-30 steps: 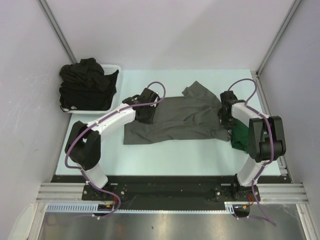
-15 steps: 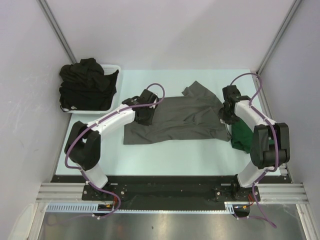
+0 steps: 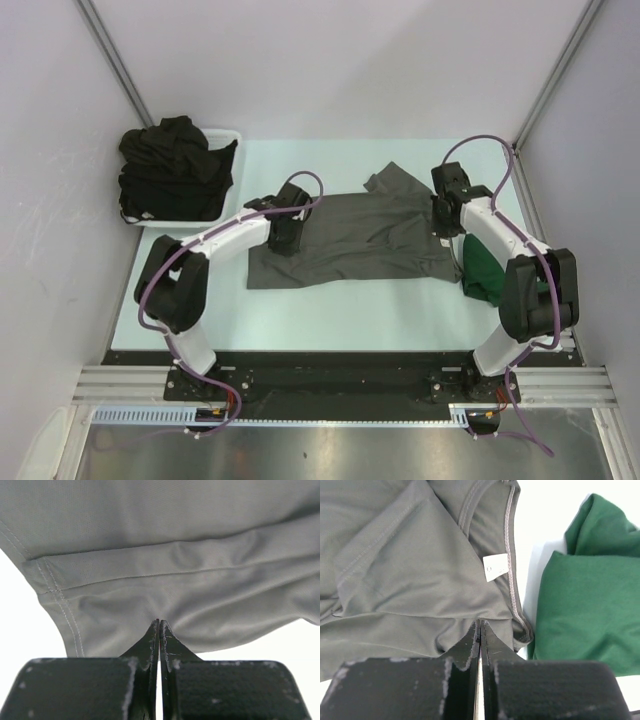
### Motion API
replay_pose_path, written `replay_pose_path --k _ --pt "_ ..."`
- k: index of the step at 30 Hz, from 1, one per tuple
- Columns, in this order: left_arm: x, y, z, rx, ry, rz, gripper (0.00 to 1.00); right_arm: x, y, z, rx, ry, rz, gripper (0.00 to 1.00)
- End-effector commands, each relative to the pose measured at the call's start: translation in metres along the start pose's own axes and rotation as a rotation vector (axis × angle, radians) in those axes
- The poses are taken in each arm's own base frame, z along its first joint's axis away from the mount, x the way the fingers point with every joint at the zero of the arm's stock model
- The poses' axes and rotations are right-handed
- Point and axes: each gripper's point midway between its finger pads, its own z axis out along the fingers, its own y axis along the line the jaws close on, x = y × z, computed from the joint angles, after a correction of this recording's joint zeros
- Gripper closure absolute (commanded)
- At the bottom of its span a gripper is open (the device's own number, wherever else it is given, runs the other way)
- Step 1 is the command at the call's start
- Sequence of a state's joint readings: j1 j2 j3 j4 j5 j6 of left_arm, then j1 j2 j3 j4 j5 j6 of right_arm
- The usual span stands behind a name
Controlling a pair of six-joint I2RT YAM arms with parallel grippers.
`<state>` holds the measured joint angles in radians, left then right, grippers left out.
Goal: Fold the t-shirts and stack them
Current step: Fold the flattened tshirt in 1/3 of the way
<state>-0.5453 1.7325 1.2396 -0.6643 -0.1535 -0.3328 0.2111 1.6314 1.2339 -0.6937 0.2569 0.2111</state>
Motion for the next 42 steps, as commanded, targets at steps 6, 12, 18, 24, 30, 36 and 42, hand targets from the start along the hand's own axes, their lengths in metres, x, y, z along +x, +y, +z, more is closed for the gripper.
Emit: replay_pose_path --k 6,12,18,24,30,36,42 --pt "0.002 0.002 0.033 0.008 0.055 -0.138 1.00 -0.038 -0.011 -0.019 -0.001 -0.077 -0.011 1.00" --pt "0.012 0.005 0.045 -0.011 0.096 -0.162 1.00 -0.043 -0.020 -0.019 0.004 -0.080 -0.017 1.00" --pt "0.030 0.010 0.050 -0.028 0.138 -0.185 1.00 -0.049 -0.025 -0.021 0.007 -0.089 -0.009 1.00" --pt "0.047 0.022 0.050 -0.048 0.165 -0.217 1.00 -0.046 -0.028 -0.023 0.010 -0.089 -0.006 1.00" --pt "0.061 0.041 0.049 -0.085 0.198 -0.244 1.00 -0.040 -0.029 -0.023 0.008 -0.085 -0.003 1.00" --pt "0.071 0.058 0.047 -0.126 0.224 -0.246 1.00 -0.039 -0.028 -0.022 0.004 -0.082 0.001 1.00" --pt "0.081 0.067 0.046 -0.138 0.239 -0.256 1.00 -0.037 -0.028 -0.022 0.004 -0.077 0.000 1.00"
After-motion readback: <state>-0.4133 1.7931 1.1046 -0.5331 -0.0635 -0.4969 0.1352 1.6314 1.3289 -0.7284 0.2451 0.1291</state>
